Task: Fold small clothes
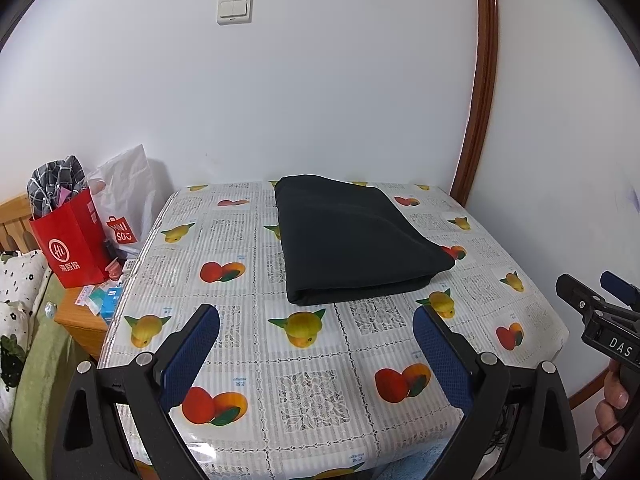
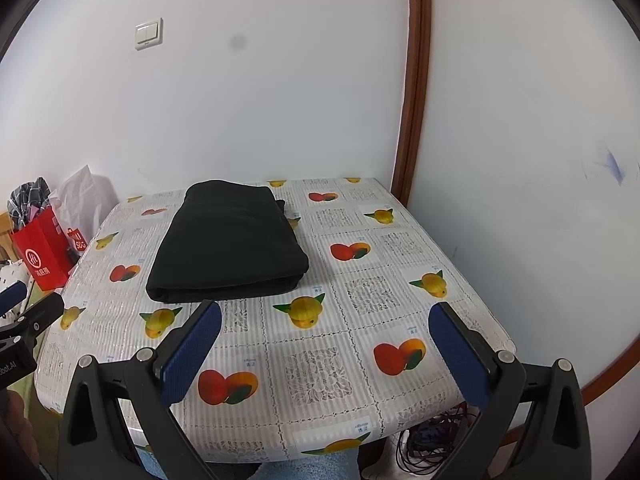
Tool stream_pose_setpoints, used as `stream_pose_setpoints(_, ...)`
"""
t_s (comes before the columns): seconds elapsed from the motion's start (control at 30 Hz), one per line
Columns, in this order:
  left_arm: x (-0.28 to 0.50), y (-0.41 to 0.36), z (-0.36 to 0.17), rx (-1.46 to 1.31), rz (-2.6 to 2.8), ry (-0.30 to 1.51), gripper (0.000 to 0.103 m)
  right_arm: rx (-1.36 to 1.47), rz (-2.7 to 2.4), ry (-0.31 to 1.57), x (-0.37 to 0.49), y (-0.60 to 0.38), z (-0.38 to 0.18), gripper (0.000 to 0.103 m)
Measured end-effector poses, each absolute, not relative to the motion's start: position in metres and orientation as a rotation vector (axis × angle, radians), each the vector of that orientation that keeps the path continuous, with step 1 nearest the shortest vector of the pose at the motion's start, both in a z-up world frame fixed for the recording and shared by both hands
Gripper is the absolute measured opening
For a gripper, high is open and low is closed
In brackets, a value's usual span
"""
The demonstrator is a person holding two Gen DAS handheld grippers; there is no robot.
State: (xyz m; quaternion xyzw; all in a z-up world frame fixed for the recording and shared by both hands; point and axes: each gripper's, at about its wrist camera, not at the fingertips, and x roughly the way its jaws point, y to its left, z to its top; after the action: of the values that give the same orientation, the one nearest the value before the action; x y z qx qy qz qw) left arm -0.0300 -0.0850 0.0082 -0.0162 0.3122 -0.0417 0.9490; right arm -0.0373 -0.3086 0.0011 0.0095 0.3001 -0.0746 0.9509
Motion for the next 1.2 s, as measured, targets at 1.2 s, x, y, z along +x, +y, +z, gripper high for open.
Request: stream_pose_setpoints(1.2,-0.0309,-0.0782,0.0037,-0.039,-0.079,0.648,0.098,0.002,-0.145,0.619,-0.0387,-0.3063,-0.0012,0.102)
